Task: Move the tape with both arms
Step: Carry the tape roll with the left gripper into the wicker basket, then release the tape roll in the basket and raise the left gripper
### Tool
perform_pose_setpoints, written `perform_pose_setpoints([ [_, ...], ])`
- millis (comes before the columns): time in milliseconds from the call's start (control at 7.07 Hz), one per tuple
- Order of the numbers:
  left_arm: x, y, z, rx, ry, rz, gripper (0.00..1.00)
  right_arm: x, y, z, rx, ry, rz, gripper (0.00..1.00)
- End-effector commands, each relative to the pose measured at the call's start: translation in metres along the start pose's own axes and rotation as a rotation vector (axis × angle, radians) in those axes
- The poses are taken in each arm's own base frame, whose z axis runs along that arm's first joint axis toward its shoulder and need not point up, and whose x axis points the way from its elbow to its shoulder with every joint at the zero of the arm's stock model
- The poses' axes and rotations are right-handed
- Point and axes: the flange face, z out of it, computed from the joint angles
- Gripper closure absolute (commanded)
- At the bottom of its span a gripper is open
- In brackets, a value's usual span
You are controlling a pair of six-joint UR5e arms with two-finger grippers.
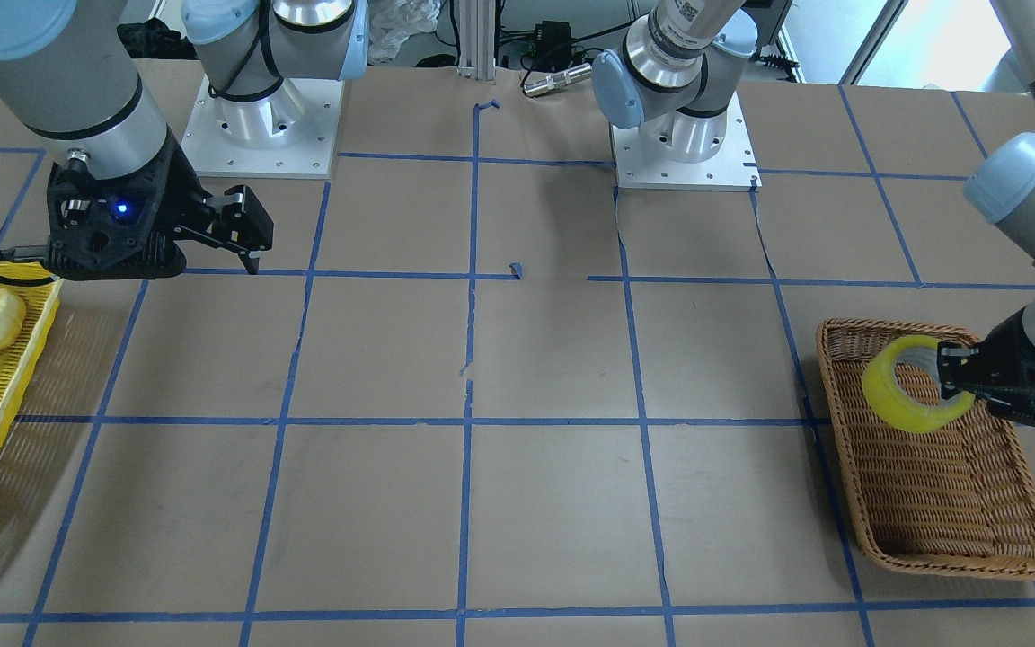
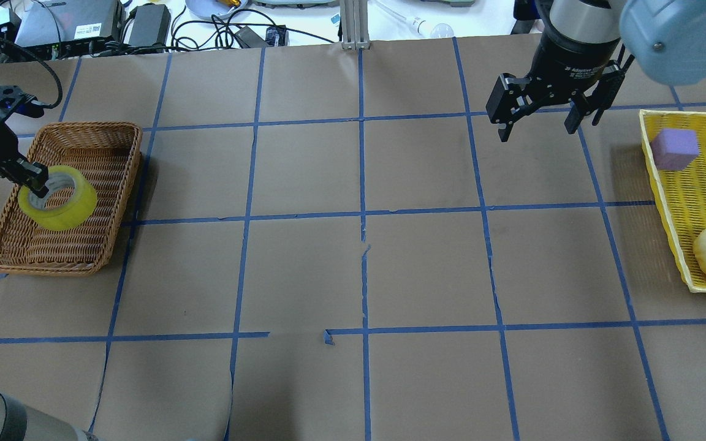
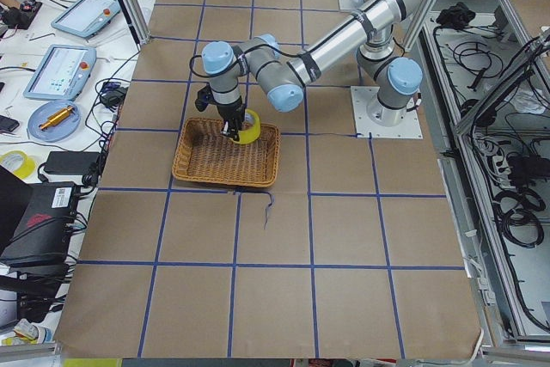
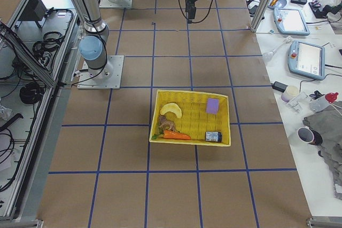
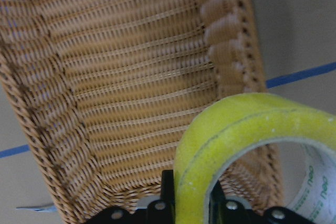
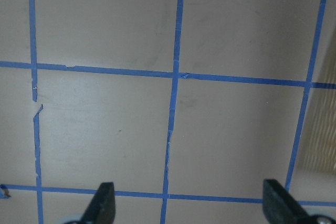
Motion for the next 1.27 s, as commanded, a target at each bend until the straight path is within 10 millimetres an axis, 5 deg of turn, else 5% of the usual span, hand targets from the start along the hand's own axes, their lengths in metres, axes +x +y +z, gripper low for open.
perform_pose_setpoints([
  [0, -0.013, -0.013, 0.042, 0.025, 0.014, 0.014, 1.0, 0.0, 0.001, 0.0, 0.0, 0.001, 0.0, 0.0],
  [142, -0.013, -0.015, 0.056, 0.011, 0.021, 0.014, 1.0, 0.0, 0.0, 0.0, 0.002, -0.001, 0.0, 0.0],
  [283, -0.013, -0.013, 0.066, -0.001, 0.038, 0.009, 0.13, 0.0, 0.0, 0.001, 0.002, -0.001, -0.002, 0.0],
  [425, -0.013, -0.012, 0.063, -0.003, 0.036, 0.004, 0.11, 0.001, 0.0, 0.0, 0.005, -0.001, 0.0, 0.0],
  [708, 0.002, -0.013, 0.024, 0.007, 0.035, 0.005, 0.17, 0.001, 0.0, -0.001, 0.006, -0.001, 0.004, 0.0],
  [1132, 0.133, -0.032, -0.119, -0.032, 0.109, -0.077, 0.17, 0.002, 0.001, -0.004, 0.012, 0.002, 0.001, 0.0],
])
